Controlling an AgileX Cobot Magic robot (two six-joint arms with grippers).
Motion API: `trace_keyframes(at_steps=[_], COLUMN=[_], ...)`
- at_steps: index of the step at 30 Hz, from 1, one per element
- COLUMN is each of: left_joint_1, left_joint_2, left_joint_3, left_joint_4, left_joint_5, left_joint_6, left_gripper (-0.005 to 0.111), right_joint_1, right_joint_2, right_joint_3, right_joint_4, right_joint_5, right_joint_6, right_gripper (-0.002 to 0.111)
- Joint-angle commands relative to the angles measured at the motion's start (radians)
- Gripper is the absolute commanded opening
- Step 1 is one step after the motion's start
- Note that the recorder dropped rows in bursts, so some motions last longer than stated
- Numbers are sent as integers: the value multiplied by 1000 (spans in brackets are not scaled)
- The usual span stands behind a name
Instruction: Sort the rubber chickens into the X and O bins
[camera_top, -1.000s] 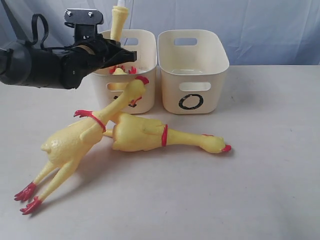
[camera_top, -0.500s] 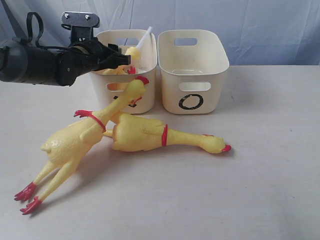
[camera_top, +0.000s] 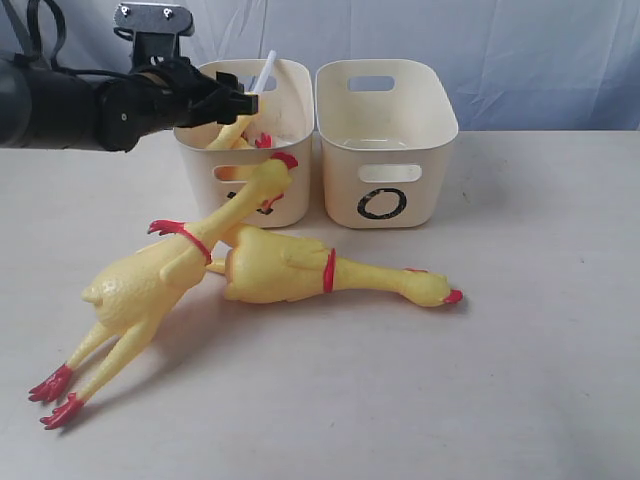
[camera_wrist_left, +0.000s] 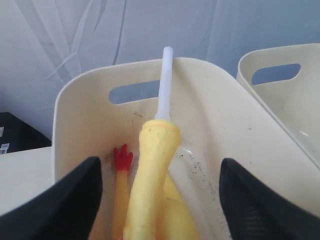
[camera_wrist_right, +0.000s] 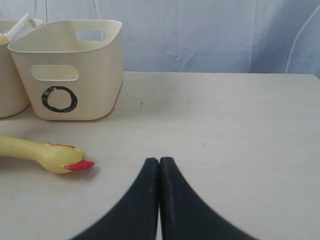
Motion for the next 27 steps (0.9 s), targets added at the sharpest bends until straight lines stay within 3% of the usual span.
trace_keyframes(at_steps=[1,5,15,27], left_joint_1=[0,0,0,0], left_joint_2=[-90,-160,-327,-563], left_joint_3=[-4,-4,16,245], left_joint_4=[7,48,90,98], left_joint_5=[128,277,670,719], left_joint_6=[1,1,1,1], left_gripper=[64,55,0,0], right_joint_1=[-5,-5,-5,-5], right_joint_2=[-6,-6,-6,-6], right_joint_3=[2,2,2,2], right_joint_4=[2,2,2,2], right_joint_5=[-7,-7,-7,-7], right_joint_6=[-1,-1,-1,-1], right_gripper=[-1,-1,-1,-1])
